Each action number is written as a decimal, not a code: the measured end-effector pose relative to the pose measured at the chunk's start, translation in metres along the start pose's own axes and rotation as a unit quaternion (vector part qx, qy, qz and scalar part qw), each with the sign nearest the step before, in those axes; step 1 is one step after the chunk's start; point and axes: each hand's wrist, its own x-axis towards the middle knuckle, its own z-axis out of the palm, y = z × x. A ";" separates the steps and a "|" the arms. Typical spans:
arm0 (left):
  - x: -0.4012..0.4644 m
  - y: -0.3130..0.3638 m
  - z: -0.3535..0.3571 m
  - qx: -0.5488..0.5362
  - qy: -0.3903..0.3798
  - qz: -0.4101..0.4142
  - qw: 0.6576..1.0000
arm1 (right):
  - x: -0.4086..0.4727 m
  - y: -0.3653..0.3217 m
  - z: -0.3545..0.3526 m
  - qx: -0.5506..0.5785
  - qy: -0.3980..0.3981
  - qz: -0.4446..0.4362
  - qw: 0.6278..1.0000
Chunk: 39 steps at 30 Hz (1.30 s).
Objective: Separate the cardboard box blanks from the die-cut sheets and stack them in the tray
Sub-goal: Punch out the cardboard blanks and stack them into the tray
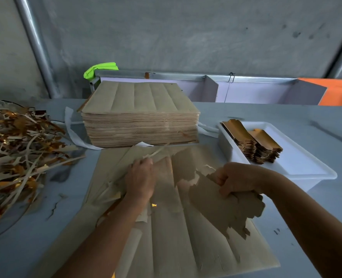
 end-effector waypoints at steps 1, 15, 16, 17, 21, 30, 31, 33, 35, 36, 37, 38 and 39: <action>0.003 0.002 -0.003 -0.075 0.003 -0.052 0.996 | -0.001 0.004 0.000 0.021 -0.002 0.000 1.000; 0.000 0.051 -0.014 -0.038 -0.127 0.294 0.947 | -0.002 0.005 0.010 -0.102 0.100 -0.074 0.987; 0.002 0.059 -0.012 0.003 -0.157 0.318 0.935 | -0.001 0.003 0.013 -0.125 0.099 -0.084 0.984; 0.004 0.066 -0.011 0.040 -0.174 0.336 0.925 | -0.002 0.001 0.015 -0.143 0.095 -0.093 0.981; 0.013 0.073 -0.013 0.107 -0.196 0.342 0.913 | -0.001 0.004 0.018 -0.165 0.096 -0.100 0.977; 0.018 0.041 -0.033 -0.007 -0.103 0.216 0.971 | -0.015 0.036 -0.001 -0.134 0.151 -0.051 0.978; 0.017 0.038 -0.034 -0.012 -0.097 0.207 0.973 | -0.014 0.039 -0.004 -0.118 0.175 -0.040 0.977; 0.015 0.033 -0.033 -0.013 -0.092 0.202 0.975 | -0.014 0.045 -0.009 -0.078 0.237 -0.024 0.968; 0.013 0.030 -0.034 -0.013 -0.088 0.202 0.975 | -0.012 0.045 -0.013 -0.049 0.302 -0.018 0.952; 0.012 0.029 -0.034 -0.014 -0.085 0.202 0.976 | -0.009 0.043 -0.014 -0.038 0.329 -0.021 0.943; 0.011 0.029 -0.034 -0.014 -0.084 0.203 0.976 | -0.006 0.041 -0.016 -0.028 0.352 -0.026 0.935; 0.011 0.030 -0.034 -0.017 -0.083 0.205 0.975 | -0.004 0.038 -0.019 -0.019 0.374 -0.029 0.927; 0.011 0.031 -0.035 -0.018 -0.081 0.209 0.974 | -0.002 0.034 -0.022 -0.012 0.390 -0.027 0.920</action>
